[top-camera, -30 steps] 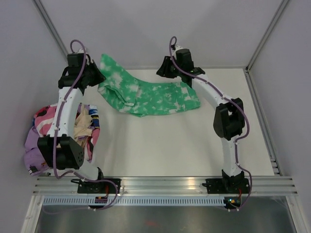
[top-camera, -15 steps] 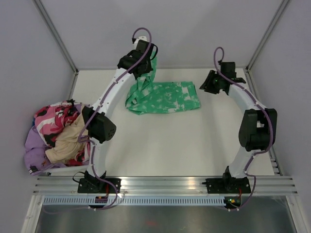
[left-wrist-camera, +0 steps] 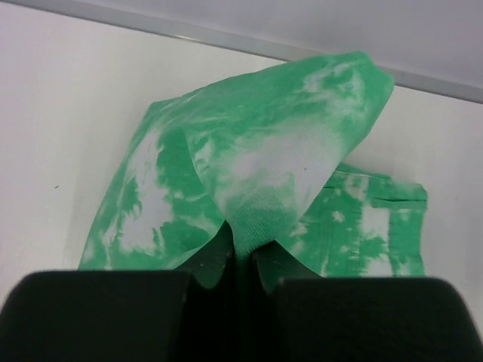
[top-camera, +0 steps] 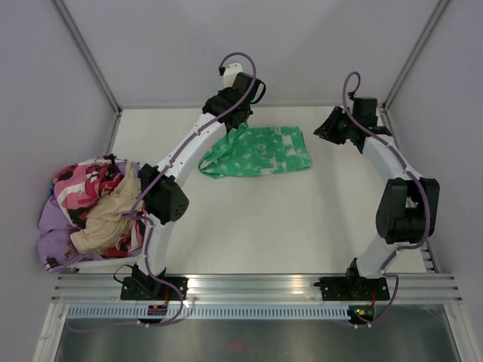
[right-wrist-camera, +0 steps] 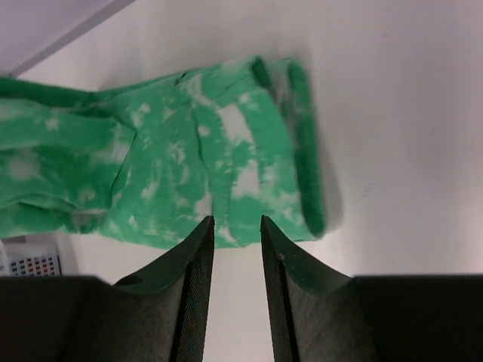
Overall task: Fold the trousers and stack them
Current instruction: Fold the trousers
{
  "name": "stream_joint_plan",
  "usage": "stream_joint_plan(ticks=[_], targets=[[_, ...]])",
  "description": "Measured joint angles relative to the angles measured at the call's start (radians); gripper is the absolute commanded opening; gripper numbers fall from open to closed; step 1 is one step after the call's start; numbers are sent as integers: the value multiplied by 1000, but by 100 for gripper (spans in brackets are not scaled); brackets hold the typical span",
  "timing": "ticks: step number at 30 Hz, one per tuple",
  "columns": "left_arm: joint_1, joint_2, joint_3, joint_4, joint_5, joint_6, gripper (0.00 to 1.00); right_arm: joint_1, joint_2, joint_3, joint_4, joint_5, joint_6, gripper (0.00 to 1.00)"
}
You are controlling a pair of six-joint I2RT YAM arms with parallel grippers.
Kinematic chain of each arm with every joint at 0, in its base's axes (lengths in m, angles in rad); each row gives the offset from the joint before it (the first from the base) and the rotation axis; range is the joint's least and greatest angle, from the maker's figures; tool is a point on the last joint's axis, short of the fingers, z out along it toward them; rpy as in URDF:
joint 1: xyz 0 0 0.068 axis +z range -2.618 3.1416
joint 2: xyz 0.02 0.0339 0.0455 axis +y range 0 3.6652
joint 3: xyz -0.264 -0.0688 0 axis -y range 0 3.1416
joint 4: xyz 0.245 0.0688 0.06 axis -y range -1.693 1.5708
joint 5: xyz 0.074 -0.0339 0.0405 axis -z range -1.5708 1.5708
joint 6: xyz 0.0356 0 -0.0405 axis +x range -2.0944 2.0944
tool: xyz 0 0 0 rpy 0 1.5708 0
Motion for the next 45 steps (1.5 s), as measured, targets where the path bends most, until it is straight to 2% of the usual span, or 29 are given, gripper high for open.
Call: stream_joint_plan(ticks=[3,8,10,13,19,25,34,40,45], targets=[[51,-74,-114,15,-5,-26,2,148,58,37,35,12,9,35],[164,-278,-358,36,7,-50,2,378,270,175,123,60,78,25],[219,-362,-439,51,18,-51,2,454,395,288,111,100,98,23],[283,-431,-484,63,23,-44,2,542,582,488,98,159,131,20],[308,-488,-543,126,84,-1,2,665,892,901,66,260,199,21],[340,-497,-628,169,151,11,2,712,933,946,114,289,280,24],[359,-497,-641,212,298,-3,2,764,963,1027,153,339,271,28],[296,-480,-592,207,323,-10,2,761,998,1043,171,440,228,31],[230,-439,-555,212,321,-26,2,715,1003,1048,195,409,237,31]])
